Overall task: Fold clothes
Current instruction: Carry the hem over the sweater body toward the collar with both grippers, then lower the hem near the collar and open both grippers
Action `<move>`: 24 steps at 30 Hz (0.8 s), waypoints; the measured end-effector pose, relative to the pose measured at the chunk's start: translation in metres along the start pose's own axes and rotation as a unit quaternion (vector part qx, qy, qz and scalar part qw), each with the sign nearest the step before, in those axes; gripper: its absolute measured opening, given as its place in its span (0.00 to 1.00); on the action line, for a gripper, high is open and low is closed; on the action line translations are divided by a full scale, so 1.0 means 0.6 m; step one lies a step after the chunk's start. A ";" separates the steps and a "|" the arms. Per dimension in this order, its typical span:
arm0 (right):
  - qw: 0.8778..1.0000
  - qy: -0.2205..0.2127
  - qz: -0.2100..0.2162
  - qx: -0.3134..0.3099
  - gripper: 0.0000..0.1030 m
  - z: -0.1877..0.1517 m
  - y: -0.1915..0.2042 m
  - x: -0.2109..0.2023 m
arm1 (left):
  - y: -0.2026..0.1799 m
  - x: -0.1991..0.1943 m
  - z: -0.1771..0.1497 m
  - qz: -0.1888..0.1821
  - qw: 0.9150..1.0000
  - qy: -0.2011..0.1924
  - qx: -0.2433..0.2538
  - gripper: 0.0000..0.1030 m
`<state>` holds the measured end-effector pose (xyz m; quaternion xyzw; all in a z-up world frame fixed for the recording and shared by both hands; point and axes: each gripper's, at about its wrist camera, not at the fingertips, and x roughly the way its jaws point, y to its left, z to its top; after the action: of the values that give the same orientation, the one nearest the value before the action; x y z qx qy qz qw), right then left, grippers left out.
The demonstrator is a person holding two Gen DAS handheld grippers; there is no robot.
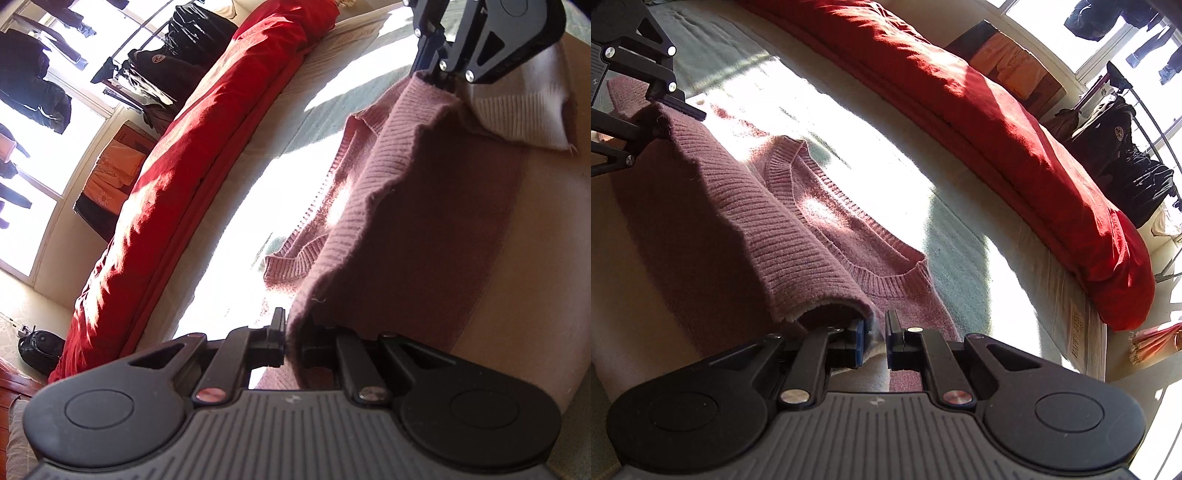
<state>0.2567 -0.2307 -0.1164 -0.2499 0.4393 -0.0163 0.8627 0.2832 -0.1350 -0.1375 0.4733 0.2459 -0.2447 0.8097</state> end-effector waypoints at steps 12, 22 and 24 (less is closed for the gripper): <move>0.995 -0.004 0.043 0.085 0.48 -0.017 -0.037 0.009 | 0.022 0.016 -0.007 -0.027 0.999 0.002 -0.034 0.26; 0.991 -0.050 0.060 0.107 0.60 -0.025 -0.089 -0.131 | 0.041 -0.091 0.007 -0.003 0.999 -0.032 -0.019 0.45; 0.992 -0.050 0.058 0.103 0.60 -0.037 -0.093 -0.151 | 0.036 -0.104 0.003 -0.010 0.999 -0.028 -0.016 0.45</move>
<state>0.1947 -0.2666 -0.0344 -0.1347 0.4054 0.0012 0.9042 0.2499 -0.1173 -0.0836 0.4505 0.2317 -0.2623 0.8213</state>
